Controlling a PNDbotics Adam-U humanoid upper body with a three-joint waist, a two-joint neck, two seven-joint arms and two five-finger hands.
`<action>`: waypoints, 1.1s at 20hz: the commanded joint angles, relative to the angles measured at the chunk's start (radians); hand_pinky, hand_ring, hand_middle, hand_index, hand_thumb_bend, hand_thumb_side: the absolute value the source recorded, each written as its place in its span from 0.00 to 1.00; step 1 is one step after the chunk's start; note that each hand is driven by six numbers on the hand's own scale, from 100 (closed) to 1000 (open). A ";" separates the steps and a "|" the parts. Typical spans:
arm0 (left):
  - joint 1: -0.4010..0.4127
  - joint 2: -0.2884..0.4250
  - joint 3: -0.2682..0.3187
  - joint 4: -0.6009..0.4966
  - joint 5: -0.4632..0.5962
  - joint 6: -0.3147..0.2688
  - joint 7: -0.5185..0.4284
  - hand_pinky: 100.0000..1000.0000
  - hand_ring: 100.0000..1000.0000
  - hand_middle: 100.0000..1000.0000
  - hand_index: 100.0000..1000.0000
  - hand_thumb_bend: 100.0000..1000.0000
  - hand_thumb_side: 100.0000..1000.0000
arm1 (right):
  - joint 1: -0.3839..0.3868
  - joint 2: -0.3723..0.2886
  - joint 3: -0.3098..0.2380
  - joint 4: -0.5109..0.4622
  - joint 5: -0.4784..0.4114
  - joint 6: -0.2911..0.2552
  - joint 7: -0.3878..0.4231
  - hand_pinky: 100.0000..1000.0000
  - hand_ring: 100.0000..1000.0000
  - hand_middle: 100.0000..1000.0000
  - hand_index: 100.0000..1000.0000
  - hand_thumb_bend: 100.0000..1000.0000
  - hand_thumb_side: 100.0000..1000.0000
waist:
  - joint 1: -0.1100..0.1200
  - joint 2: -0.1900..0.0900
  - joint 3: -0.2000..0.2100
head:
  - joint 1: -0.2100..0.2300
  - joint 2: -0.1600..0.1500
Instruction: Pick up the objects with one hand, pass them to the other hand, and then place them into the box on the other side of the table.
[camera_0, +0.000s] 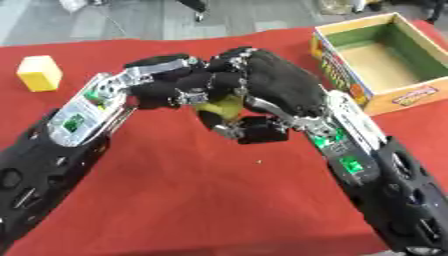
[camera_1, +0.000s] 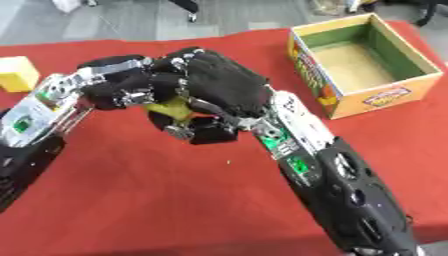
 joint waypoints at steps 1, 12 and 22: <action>-0.033 0.021 0.063 -0.099 0.051 -0.025 -0.015 0.66 0.46 0.44 0.47 0.62 0.62 | 0.016 -0.028 0.013 0.063 0.062 0.027 0.006 0.47 0.36 0.17 0.64 0.00 0.00 | 0.013 -0.030 -0.001 | -0.003 -0.003; -0.002 0.056 0.082 -0.099 0.083 -0.044 -0.027 0.67 0.49 0.47 0.50 0.89 0.77 | 0.022 -0.025 0.012 0.069 0.073 0.067 -0.037 0.47 0.36 0.17 0.64 0.00 0.00 | 0.013 -0.030 0.002 | -0.007 -0.003; 0.036 0.094 0.111 -0.111 0.112 -0.055 -0.023 0.67 0.49 0.47 0.50 0.90 0.77 | 0.027 -0.022 0.009 0.073 0.071 0.063 -0.053 0.47 0.36 0.17 0.64 0.00 0.00 | 0.014 -0.028 0.001 | -0.013 -0.003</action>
